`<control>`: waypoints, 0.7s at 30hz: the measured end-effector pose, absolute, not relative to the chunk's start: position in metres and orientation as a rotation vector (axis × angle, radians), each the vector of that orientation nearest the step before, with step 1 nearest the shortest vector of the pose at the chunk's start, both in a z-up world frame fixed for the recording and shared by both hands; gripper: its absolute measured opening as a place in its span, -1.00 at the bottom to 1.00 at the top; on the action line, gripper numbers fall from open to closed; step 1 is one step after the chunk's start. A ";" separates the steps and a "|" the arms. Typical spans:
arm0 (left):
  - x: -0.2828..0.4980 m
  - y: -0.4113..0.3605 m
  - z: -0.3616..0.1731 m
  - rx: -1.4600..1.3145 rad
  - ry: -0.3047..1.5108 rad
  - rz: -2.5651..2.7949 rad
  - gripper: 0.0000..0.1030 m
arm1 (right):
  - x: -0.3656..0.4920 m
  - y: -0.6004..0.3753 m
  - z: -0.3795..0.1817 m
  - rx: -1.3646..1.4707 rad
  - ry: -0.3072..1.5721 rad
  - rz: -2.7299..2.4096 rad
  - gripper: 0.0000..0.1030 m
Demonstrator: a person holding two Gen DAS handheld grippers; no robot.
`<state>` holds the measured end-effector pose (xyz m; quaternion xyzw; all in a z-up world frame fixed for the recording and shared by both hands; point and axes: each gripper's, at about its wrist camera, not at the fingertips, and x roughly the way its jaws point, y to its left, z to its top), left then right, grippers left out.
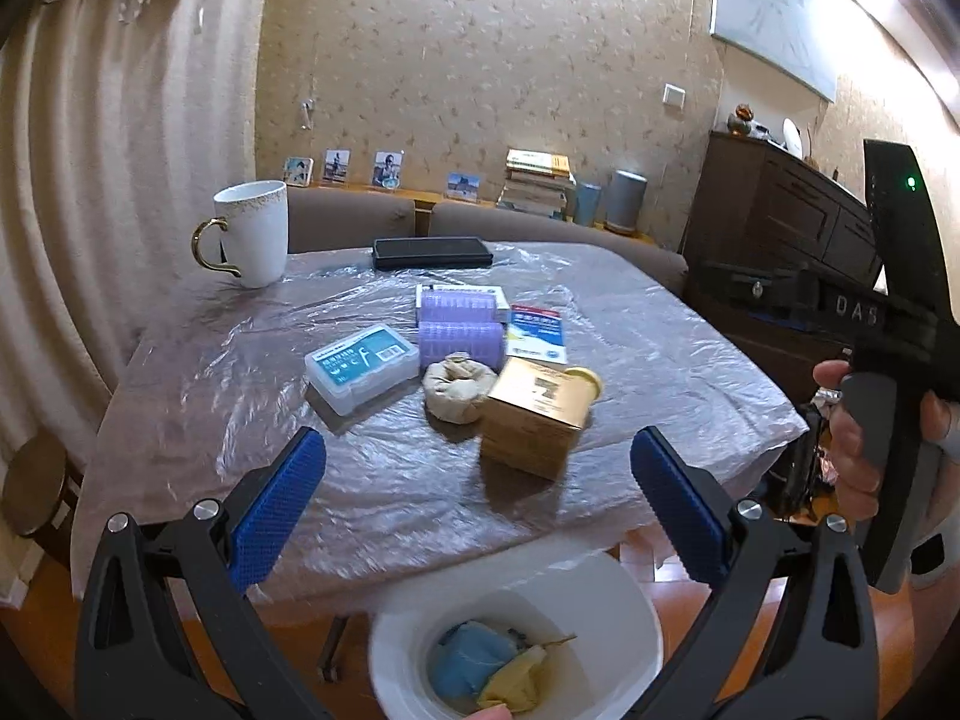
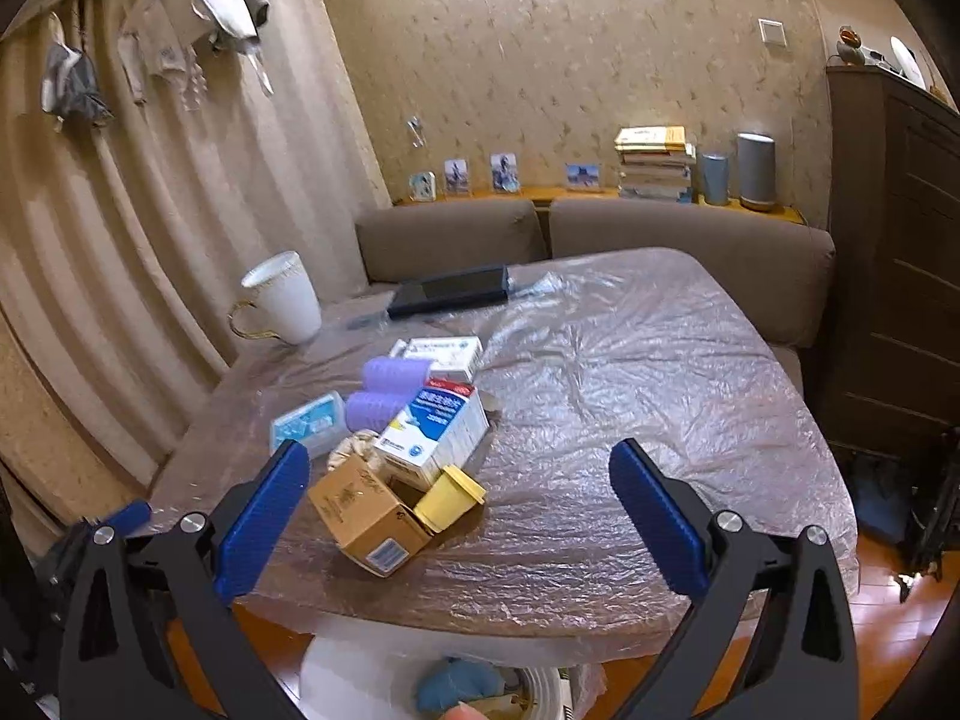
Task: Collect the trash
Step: 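Raise both tools from the bin back toward the table, then grasp the gold L'Oréal box with the left tool while the right tool grasps the Naproxen box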
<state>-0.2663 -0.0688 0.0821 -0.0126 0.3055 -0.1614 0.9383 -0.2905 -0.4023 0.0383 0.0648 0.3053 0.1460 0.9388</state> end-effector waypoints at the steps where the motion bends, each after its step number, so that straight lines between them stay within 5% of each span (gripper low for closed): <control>1: -0.262 -0.065 0.081 -0.029 0.631 -0.333 0.97 | -0.286 -0.397 0.034 0.111 0.630 0.278 0.76; 9: -0.222 -0.043 0.069 -0.055 0.693 -0.416 0.97 | -0.264 -0.389 0.009 0.115 0.697 0.239 0.74; 21: -0.195 -0.116 0.037 0.118 0.710 -0.547 0.95 | -0.171 -0.340 -0.005 0.115 0.923 0.274 0.74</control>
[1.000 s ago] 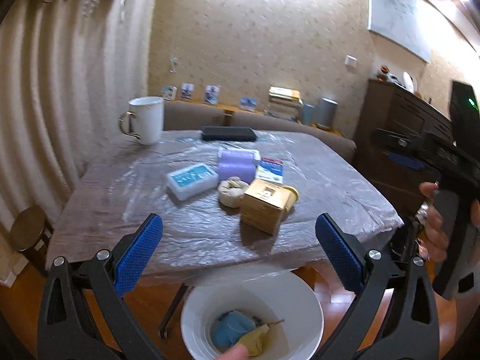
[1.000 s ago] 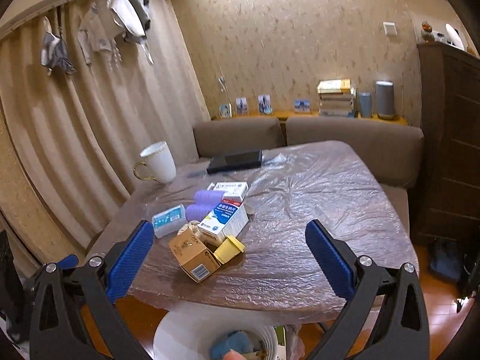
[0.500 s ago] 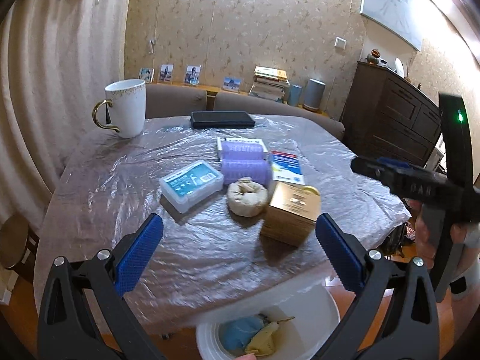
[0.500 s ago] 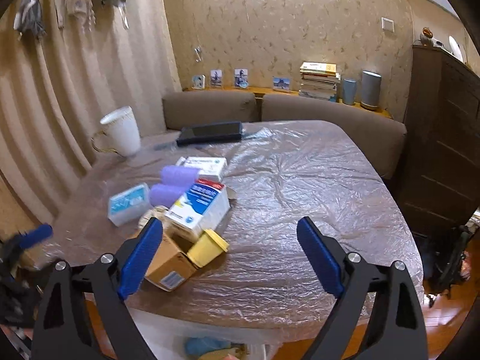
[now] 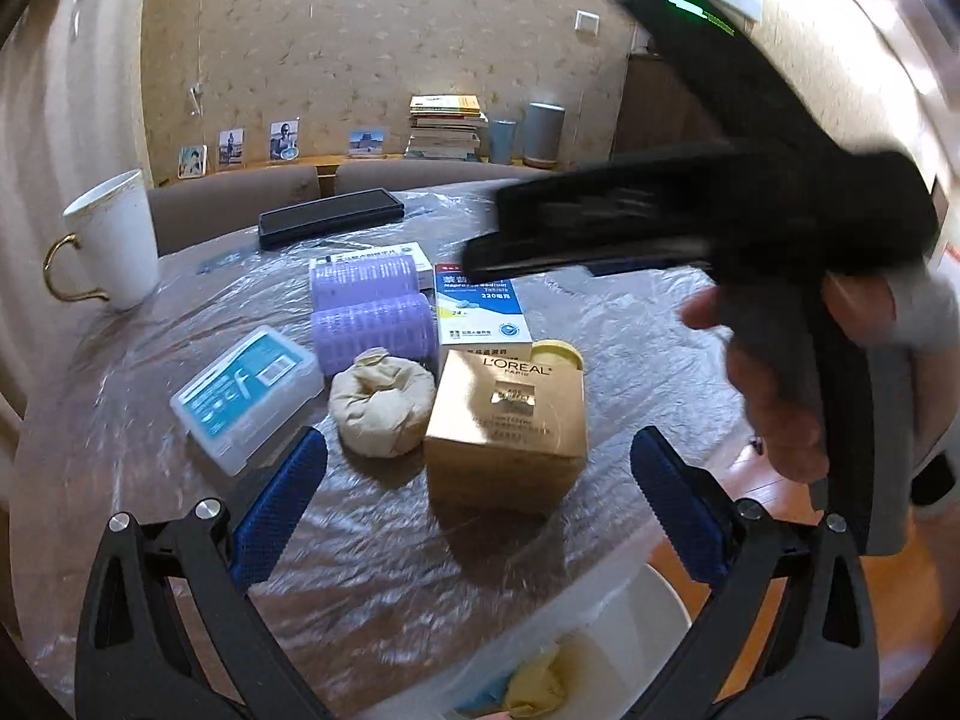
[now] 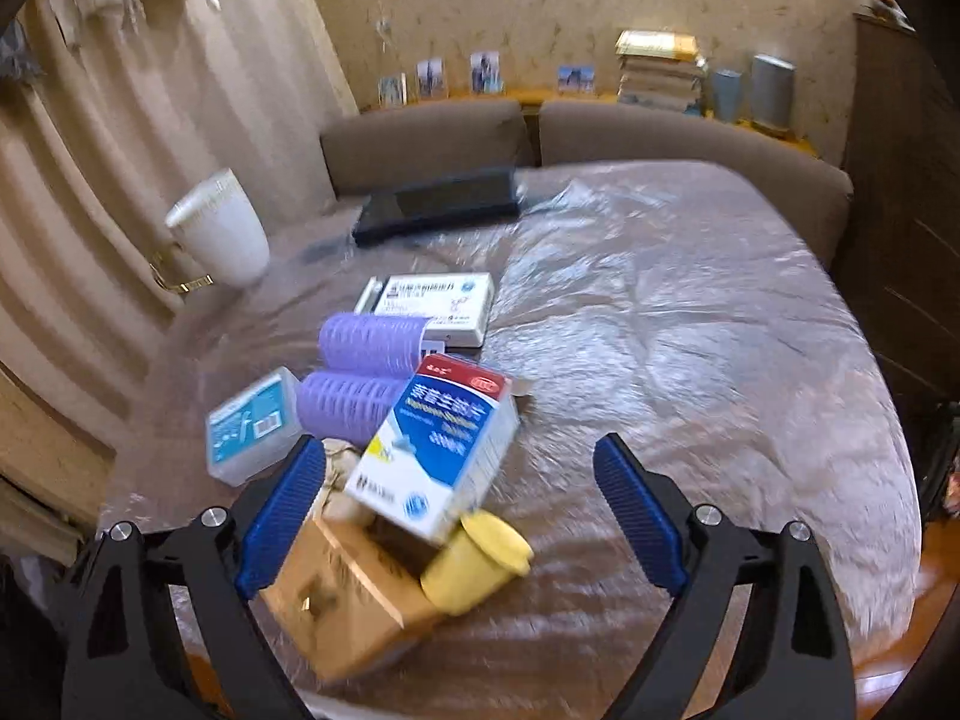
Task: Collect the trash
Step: 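Grasp the gold L'Oréal box with the left tool while the right tool grasps the Naproxen box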
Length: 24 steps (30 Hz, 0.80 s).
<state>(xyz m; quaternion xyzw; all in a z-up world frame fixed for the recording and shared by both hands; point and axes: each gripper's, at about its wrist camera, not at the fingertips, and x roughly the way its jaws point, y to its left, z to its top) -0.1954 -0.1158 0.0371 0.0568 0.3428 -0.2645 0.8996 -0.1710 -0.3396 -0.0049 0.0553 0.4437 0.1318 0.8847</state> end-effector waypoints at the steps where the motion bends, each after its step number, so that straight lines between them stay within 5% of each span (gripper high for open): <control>1: -0.194 -0.118 0.036 0.118 0.713 -0.545 0.88 | -0.164 -0.336 -0.009 0.113 0.948 0.284 0.74; 4: -0.189 -0.124 0.032 0.106 0.719 -0.542 0.85 | -0.154 -0.331 -0.016 0.101 0.984 0.290 0.65; 13: -0.174 -0.133 0.023 0.113 0.760 -0.539 0.17 | -0.128 -0.340 -0.026 0.097 1.047 0.360 0.24; 16: -0.174 -0.134 0.025 0.120 0.753 -0.536 0.16 | -0.122 -0.351 -0.024 0.101 1.040 0.361 0.12; 24: -0.169 -0.133 0.024 0.110 0.758 -0.511 0.16 | -0.111 -0.363 -0.023 0.035 1.028 0.298 0.32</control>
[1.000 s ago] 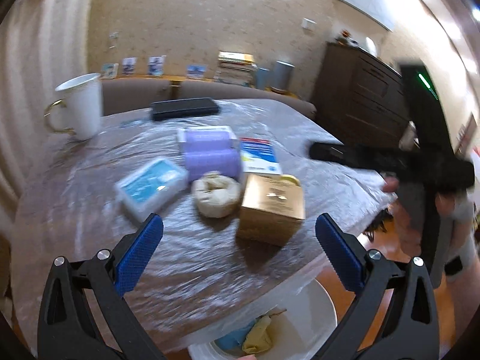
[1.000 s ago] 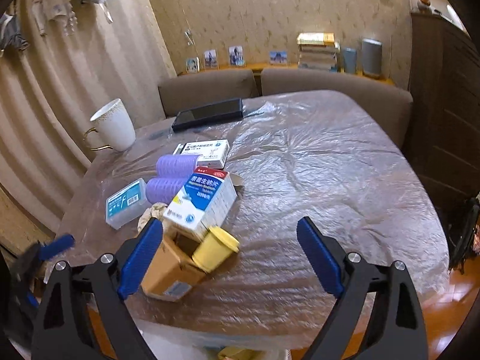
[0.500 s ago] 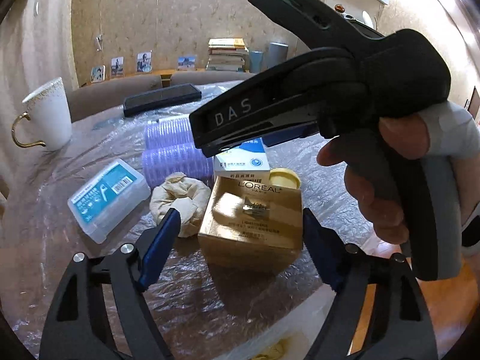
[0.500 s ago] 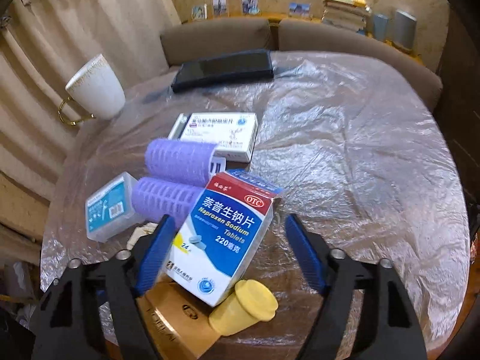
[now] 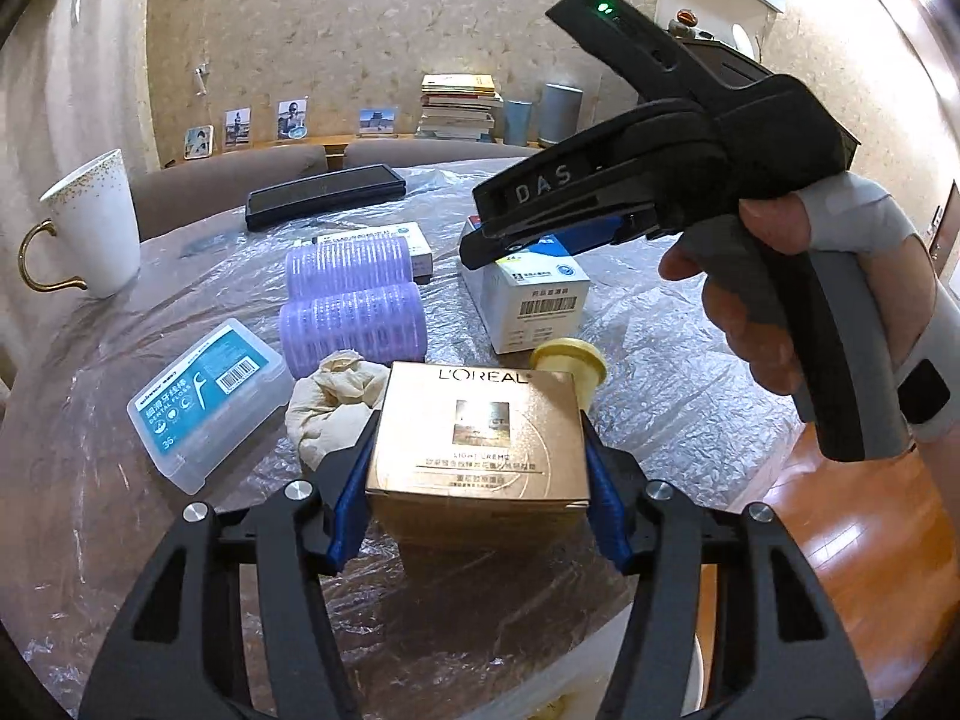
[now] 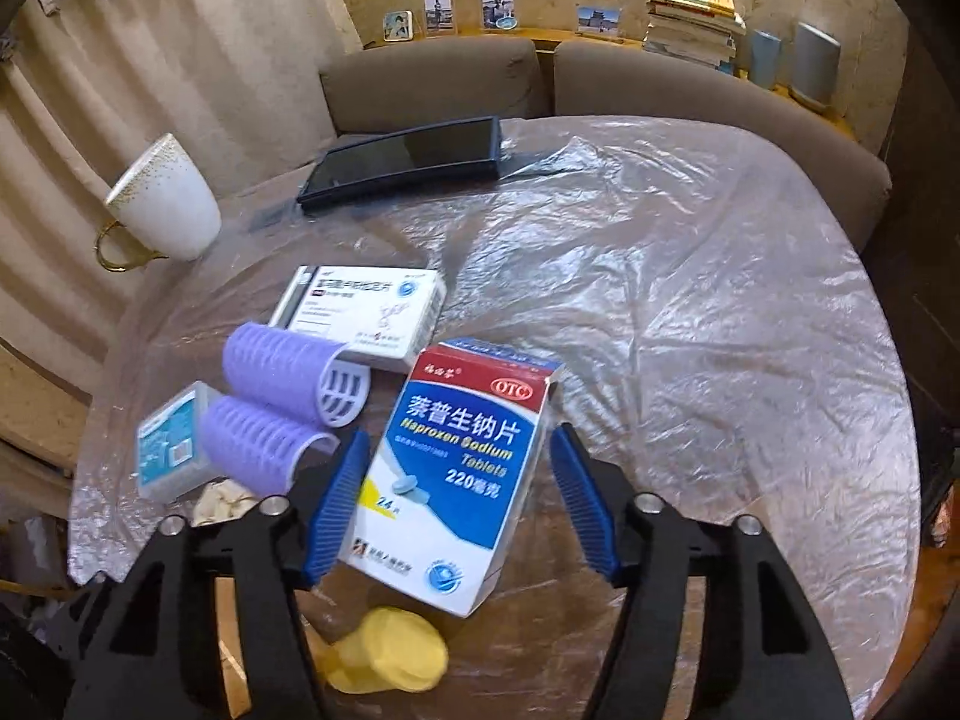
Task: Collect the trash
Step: 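Grasp the gold L'Oréal box with the left tool while the right tool grasps the Naproxen box, then carry the L'Oréal box and Naproxen box over the white bin with both tools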
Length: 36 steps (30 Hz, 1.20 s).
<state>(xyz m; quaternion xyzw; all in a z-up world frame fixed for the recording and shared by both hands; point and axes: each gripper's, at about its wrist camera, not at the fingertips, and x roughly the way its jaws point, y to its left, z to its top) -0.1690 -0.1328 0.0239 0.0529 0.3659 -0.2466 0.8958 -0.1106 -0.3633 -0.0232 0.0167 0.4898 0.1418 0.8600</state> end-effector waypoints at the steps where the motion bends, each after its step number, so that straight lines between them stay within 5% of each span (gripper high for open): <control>1: -0.169 -0.133 0.024 0.113 0.759 -0.505 0.16 | -0.113 -0.361 -0.023 0.023 1.032 0.283 0.36; 6: -0.174 -0.136 0.025 0.120 0.757 -0.488 0.17 | -0.120 -0.353 -0.027 -0.015 1.016 0.263 0.52; 15: -0.174 -0.136 0.024 0.127 0.758 -0.473 0.15 | -0.126 -0.366 -0.038 0.032 0.985 0.297 -0.12; 36: -0.175 -0.077 0.051 -0.096 0.730 -0.415 0.15 | -0.190 -0.410 -0.001 0.223 0.860 0.381 -0.12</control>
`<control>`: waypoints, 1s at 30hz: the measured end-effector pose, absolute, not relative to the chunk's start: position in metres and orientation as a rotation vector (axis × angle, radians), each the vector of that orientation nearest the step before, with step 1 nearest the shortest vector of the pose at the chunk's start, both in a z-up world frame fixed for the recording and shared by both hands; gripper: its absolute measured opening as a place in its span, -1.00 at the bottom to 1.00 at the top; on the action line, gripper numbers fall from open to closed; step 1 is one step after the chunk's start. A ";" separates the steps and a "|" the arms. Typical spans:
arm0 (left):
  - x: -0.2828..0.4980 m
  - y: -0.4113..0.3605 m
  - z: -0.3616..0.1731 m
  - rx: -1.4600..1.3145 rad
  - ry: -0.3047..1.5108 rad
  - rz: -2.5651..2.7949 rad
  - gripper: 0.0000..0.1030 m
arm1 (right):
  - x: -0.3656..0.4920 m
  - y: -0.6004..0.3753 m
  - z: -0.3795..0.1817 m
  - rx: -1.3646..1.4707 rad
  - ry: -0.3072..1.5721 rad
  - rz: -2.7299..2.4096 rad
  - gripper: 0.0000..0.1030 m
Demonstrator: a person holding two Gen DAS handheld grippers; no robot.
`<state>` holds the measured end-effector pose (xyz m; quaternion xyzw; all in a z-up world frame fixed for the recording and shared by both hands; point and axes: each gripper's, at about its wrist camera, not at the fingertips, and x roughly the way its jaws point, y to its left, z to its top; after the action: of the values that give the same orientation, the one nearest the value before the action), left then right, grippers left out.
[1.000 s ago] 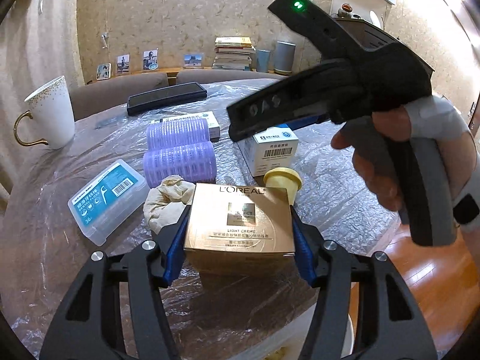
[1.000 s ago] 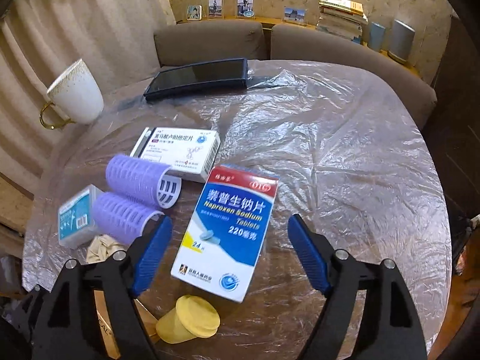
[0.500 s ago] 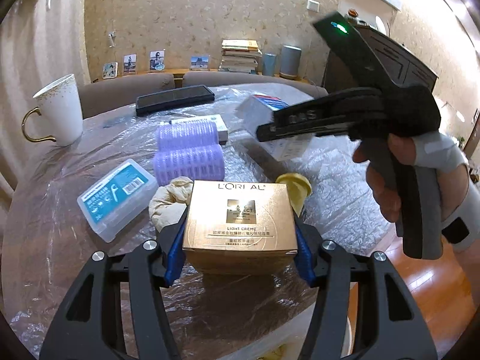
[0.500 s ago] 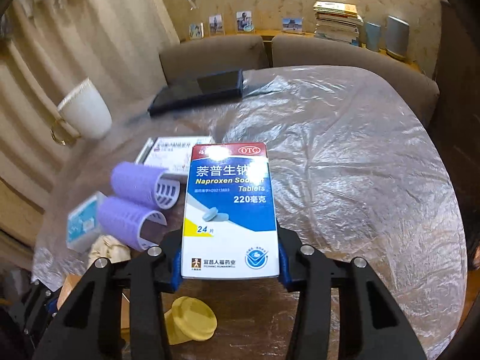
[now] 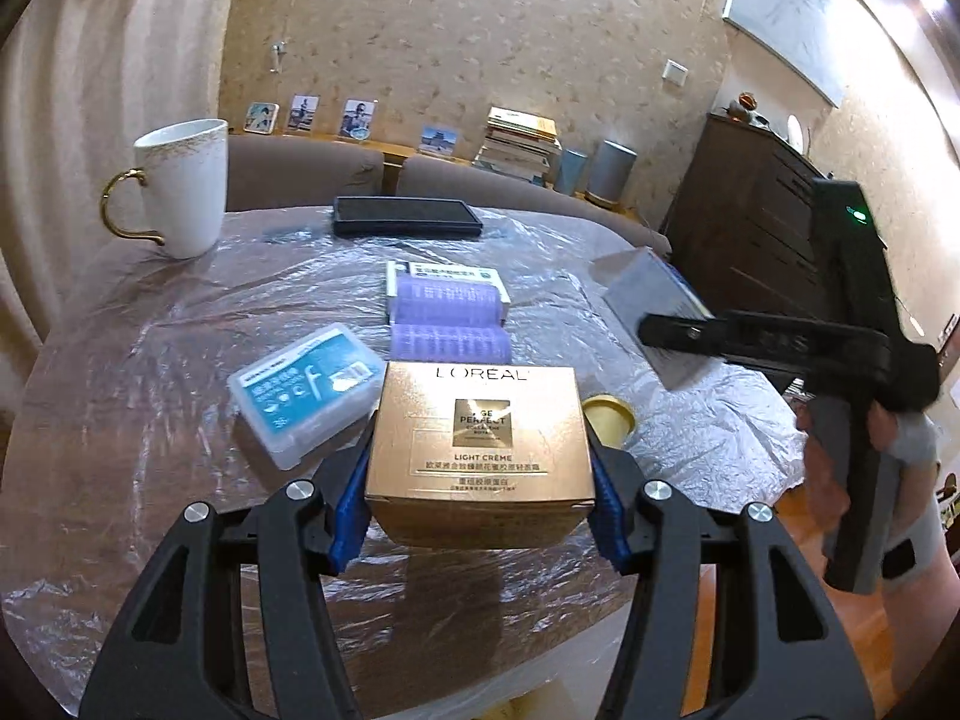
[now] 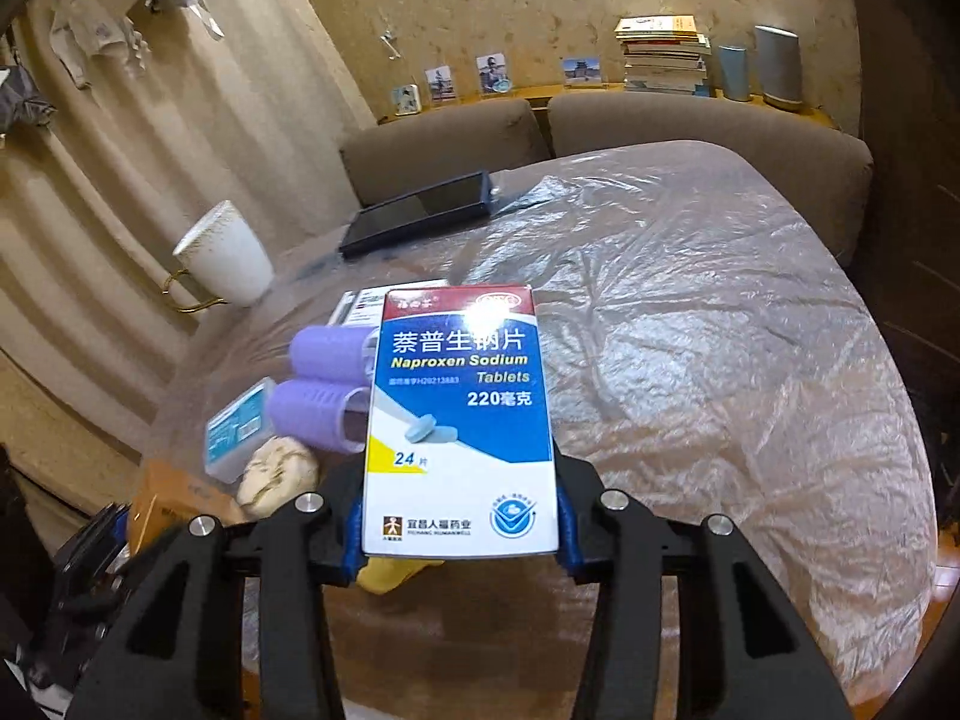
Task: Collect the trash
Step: 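Carry the L'Oréal box and Naproxen box over the white bin with both tools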
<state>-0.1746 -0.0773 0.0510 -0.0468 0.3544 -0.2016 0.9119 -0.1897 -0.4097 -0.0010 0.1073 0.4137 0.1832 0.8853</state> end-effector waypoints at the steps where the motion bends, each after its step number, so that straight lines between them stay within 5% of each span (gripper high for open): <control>1: -0.174 -0.076 0.051 -0.092 0.730 -0.409 0.15 | -0.194 -0.409 0.000 0.218 0.859 0.385 -0.12; 30: -0.199 -0.036 0.037 -0.081 0.787 -0.358 0.15 | -0.280 -0.370 -0.016 0.201 0.907 0.434 -0.12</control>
<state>-0.1993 -0.0357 0.0372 -0.0392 0.3810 -0.1733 0.9073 -0.2795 -0.3702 -0.0161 0.0963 0.4338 0.2076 0.8715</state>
